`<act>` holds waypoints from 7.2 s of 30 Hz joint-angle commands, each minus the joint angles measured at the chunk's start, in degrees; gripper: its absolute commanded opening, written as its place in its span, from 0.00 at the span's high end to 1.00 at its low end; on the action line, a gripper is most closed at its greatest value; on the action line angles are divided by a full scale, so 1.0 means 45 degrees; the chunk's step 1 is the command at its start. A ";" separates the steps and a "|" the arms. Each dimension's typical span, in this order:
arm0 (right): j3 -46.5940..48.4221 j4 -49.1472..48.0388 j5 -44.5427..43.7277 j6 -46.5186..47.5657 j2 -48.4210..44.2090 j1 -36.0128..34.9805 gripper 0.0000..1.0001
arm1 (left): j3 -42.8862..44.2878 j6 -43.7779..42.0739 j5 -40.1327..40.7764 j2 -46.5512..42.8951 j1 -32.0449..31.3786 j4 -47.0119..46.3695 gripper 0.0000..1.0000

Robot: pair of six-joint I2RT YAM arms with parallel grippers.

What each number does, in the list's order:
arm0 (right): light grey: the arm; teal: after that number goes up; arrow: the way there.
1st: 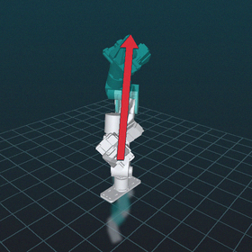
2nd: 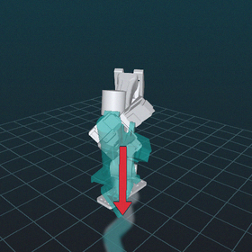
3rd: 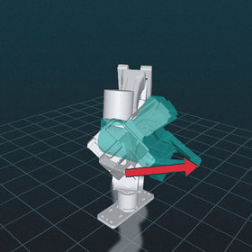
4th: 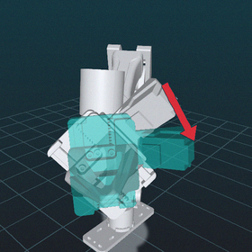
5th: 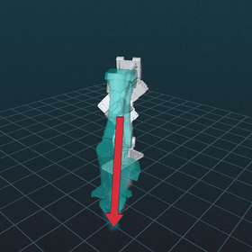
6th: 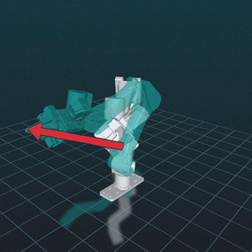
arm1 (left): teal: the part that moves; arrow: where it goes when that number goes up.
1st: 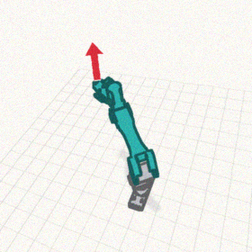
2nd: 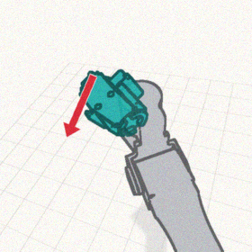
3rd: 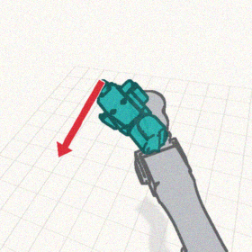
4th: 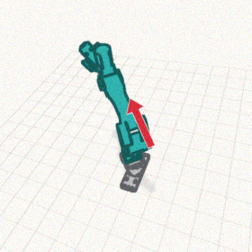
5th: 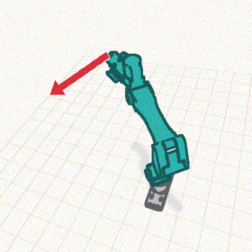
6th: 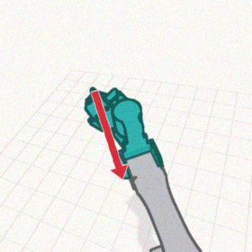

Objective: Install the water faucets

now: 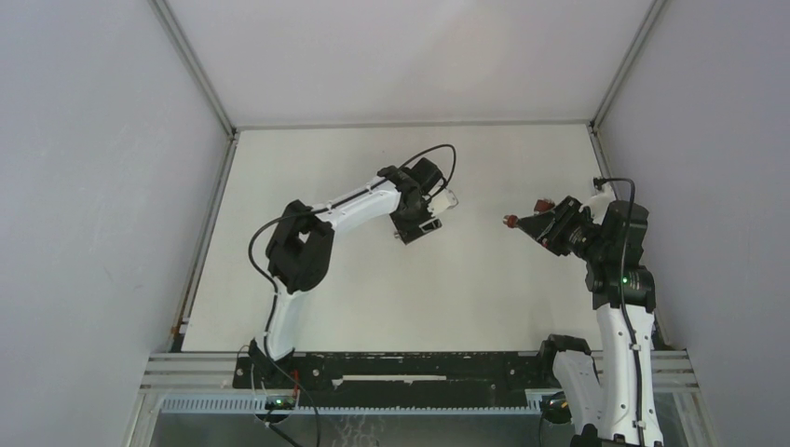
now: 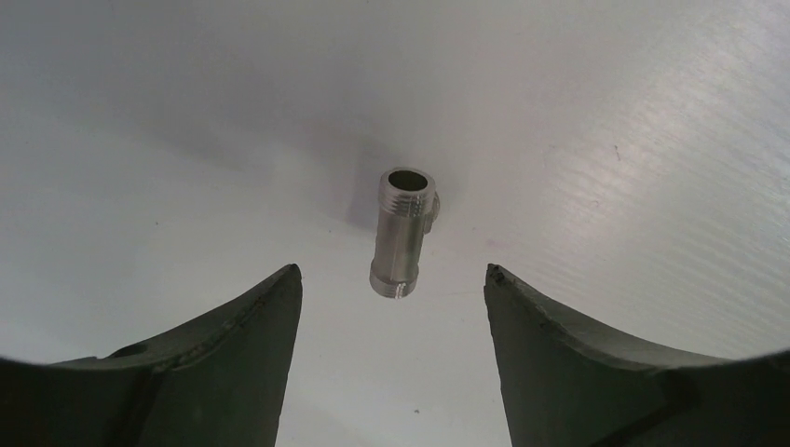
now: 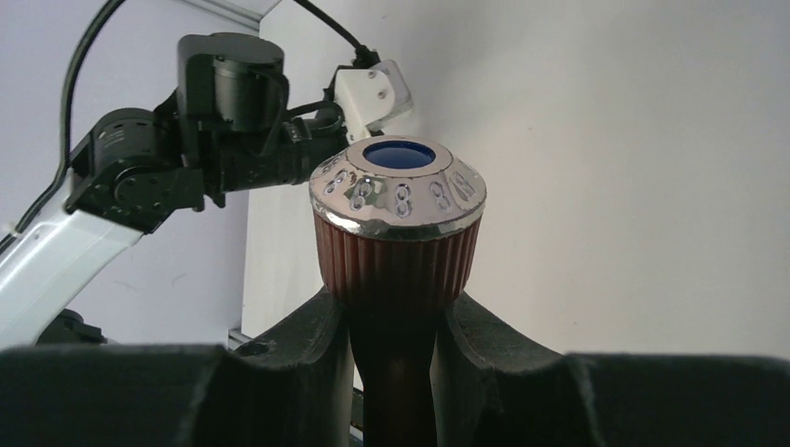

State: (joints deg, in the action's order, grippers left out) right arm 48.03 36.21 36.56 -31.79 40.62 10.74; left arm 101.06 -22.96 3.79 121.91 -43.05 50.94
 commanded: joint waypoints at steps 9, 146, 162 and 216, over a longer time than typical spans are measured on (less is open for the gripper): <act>0.0064 -0.0754 0.0205 -0.0134 -0.0077 -0.0044 1.00 | 0.0726 0.0152 -0.0901 0.0692 0.0302 -0.0280 0.36; -0.5107 -1.7650 -1.5847 2.6489 0.1077 -2.4098 1.00 | -0.5285 0.9671 -1.9556 -0.9363 0.2498 0.0110 1.00; -0.5106 -1.8378 -1.5526 2.6264 0.1624 -2.4000 1.00 | -0.5406 0.9607 -1.9556 -0.9501 0.2380 0.0097 1.00; -0.4563 -1.9884 -1.6623 1.4865 0.2993 -2.2440 1.00 | -0.1876 0.3165 -2.0484 -0.7796 0.2442 0.6727 1.00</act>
State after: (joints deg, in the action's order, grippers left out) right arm 23.99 -50.81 -29.85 41.12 50.72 -90.21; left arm 87.81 -2.42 -82.72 88.20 -29.58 80.64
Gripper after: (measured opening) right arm 0.369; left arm 0.224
